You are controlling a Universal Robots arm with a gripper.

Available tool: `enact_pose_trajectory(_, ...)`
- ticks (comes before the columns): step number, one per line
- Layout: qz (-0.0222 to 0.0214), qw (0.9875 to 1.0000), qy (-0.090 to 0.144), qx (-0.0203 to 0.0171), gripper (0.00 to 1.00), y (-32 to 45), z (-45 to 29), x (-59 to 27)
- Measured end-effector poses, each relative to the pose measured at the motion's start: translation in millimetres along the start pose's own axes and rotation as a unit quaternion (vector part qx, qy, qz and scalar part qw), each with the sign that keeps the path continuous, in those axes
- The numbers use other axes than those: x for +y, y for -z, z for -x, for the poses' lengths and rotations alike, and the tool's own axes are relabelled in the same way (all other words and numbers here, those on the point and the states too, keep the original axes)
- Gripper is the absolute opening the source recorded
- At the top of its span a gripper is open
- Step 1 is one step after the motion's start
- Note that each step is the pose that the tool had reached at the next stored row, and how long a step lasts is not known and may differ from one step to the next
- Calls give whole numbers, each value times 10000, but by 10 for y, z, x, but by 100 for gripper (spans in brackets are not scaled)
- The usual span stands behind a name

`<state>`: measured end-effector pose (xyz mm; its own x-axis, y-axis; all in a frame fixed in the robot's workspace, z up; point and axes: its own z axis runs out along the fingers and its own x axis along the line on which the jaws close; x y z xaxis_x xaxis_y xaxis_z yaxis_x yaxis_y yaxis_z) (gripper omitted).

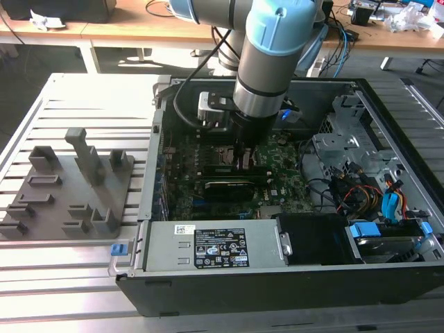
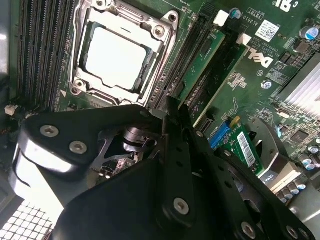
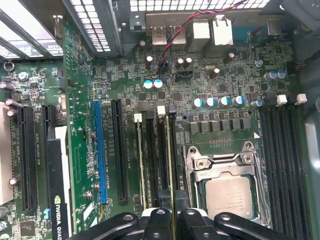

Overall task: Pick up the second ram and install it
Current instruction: 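Insert the second ram into the second slot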

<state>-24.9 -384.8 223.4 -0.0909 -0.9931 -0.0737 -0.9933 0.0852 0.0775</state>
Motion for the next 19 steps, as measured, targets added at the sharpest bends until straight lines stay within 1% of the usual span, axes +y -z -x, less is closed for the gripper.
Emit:
enact_pose_trajectory(5,-1,10000,0,1,14,1,2,0)
enact_pose_trajectory(7,-2,10000,-1,17,14,23,3,2)
enact_pose_trajectory(9,-2,10000,5,20,14,24,3,2)
enact_pose_trajectory(19,-1,10000,20,22,14,25,-11,1)
